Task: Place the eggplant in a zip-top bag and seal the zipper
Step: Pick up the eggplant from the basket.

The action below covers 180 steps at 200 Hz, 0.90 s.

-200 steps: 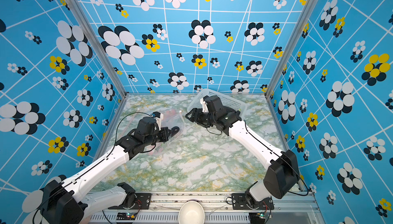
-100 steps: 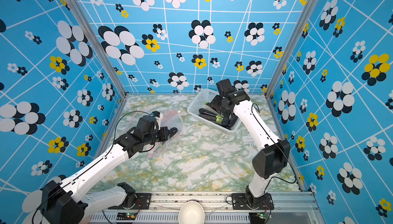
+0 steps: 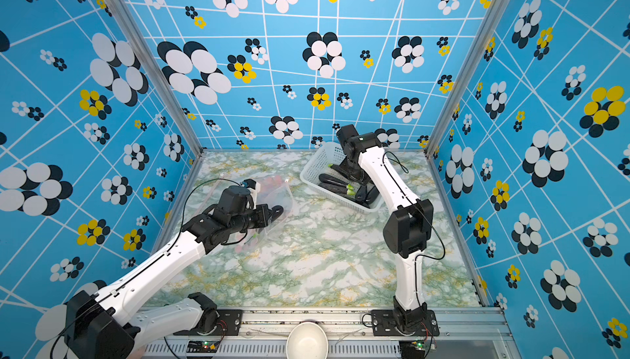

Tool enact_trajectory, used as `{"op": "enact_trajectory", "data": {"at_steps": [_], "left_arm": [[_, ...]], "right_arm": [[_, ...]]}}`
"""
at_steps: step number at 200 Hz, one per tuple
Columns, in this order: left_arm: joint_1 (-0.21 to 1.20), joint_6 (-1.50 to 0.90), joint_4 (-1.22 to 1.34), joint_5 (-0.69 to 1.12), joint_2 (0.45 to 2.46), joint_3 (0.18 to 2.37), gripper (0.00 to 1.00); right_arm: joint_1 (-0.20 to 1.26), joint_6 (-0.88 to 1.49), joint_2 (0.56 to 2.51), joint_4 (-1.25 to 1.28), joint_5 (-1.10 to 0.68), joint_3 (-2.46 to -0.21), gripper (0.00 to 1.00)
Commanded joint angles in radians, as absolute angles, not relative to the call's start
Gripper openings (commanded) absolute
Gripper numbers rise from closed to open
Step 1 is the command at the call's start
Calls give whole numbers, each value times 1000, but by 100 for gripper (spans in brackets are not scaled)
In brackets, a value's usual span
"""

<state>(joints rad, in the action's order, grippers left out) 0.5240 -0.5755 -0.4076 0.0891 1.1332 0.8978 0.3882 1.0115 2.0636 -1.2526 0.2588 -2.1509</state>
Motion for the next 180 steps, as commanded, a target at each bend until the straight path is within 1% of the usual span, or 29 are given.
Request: {"op": "enact_trajectory", "data": {"at_steps": [1,94,180], "left_arm": [[520,-567,-431,77,1120,908,0],[521,-565,-431,71,1146,913,0],[524,-571,-422,72,1204,923,0]], "right_arm": [[383,1031,2098,-1312,288,-2200,73],[343,1037,2253,-1276,237,-2272,72],[302,1034,2386,-1274,237,-2333,71]]}}
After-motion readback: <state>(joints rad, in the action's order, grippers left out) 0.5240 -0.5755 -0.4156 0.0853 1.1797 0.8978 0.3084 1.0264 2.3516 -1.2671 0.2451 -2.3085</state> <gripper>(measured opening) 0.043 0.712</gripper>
